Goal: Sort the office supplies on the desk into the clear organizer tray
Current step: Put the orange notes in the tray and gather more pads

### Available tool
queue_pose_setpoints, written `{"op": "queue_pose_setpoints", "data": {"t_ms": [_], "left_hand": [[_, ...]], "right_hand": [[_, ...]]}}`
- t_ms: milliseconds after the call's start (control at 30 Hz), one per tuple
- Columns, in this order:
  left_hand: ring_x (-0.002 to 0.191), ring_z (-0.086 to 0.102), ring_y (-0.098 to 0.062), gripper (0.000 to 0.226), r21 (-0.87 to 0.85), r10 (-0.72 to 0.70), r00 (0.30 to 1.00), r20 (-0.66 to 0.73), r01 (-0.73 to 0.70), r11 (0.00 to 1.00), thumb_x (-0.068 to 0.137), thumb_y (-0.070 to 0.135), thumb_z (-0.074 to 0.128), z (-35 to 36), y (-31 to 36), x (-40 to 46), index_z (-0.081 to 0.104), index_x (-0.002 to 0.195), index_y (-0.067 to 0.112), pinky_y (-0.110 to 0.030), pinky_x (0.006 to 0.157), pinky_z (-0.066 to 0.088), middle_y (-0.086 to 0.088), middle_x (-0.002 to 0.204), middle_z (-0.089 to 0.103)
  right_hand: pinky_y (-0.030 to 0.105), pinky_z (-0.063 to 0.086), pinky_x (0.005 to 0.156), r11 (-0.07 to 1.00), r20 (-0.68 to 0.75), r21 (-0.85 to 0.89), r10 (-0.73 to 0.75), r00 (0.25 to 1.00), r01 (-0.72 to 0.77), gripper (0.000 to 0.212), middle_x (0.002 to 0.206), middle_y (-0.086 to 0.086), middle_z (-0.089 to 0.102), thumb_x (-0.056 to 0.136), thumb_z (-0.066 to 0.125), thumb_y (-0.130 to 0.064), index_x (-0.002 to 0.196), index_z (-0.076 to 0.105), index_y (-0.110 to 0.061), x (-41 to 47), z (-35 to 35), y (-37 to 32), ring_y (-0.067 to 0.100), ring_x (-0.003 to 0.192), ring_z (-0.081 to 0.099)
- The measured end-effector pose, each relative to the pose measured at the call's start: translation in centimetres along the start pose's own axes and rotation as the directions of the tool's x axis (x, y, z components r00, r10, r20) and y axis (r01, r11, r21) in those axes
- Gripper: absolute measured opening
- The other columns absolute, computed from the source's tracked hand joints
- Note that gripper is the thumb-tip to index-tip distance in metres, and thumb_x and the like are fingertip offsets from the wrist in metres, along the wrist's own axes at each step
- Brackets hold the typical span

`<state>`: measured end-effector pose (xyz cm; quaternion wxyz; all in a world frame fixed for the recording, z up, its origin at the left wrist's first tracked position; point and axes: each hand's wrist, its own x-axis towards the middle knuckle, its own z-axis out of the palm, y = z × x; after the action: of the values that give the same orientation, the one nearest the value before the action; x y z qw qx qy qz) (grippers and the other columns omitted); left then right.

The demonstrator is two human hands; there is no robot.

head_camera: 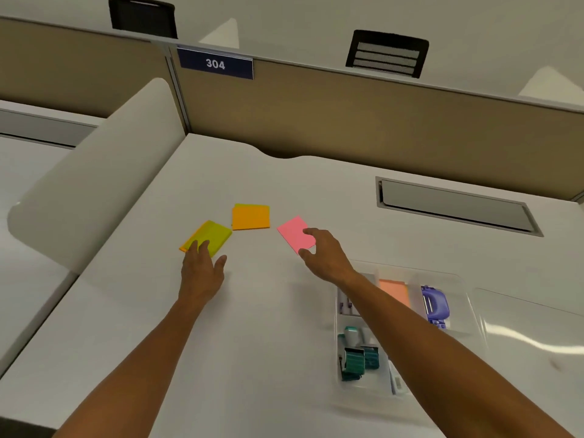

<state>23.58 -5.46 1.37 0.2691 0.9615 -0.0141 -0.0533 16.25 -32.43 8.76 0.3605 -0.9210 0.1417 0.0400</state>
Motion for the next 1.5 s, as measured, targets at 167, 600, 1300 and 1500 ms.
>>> {"op": "queue_pose_setpoints", "data": {"t_ms": [167,600,1300,1500], "left_hand": [[0.132,0.035,-0.044,0.06,0.066,-0.013,1.0,-0.014,0.013,0.998,0.094,0.029,0.056,-0.5,-0.7,2.2,0.037,0.139,-0.005,-0.052,0.11,0.028,-0.029,0.142,0.039],[0.12,0.039,-0.042,0.049,0.167,-0.131,0.99,-0.05,0.137,0.976,0.086,0.03,0.066,-0.4,0.2,3.9,0.052,0.122,-0.002,-0.051,0.096,0.037,-0.025,0.131,0.044],[0.107,0.049,-0.038,0.063,0.181,-0.087,0.996,-0.011,0.087,0.98,0.076,0.036,0.077,-0.9,1.2,-0.2,0.046,0.12,0.003,-0.047,0.082,0.044,-0.02,0.115,0.053],[0.107,0.048,-0.037,0.041,0.23,-0.112,0.993,-0.037,0.117,0.966,0.084,0.035,0.069,-1.0,1.0,-2.7,0.053,0.108,0.005,-0.045,0.081,0.042,-0.016,0.111,0.057]], "right_hand": [[0.037,0.034,0.107,0.997,0.037,-0.055,0.049,0.998,-0.047,0.057,0.147,0.009,0.041,0.093,0.06,-0.026,0.145,0.039,-0.018,2.3,0.5,-0.4,0.025,0.133,0.041],[0.041,0.034,0.106,0.948,0.106,-0.26,0.215,0.971,-0.181,0.064,0.142,0.016,0.043,0.09,0.058,-0.026,0.146,0.032,-0.008,6.7,2.4,1.6,0.036,0.13,0.041],[0.044,0.046,0.087,0.863,0.204,-0.503,0.179,0.962,-0.055,0.081,0.123,0.016,0.038,0.07,0.08,-0.043,0.13,0.037,-0.009,3.6,4.8,1.3,0.035,0.117,0.039],[0.045,0.053,0.086,0.908,0.235,-0.412,0.18,0.955,-0.07,0.07,0.121,0.018,0.046,0.078,0.076,-0.028,0.13,0.033,-0.009,0.8,5.1,0.4,0.036,0.105,0.058]]}}
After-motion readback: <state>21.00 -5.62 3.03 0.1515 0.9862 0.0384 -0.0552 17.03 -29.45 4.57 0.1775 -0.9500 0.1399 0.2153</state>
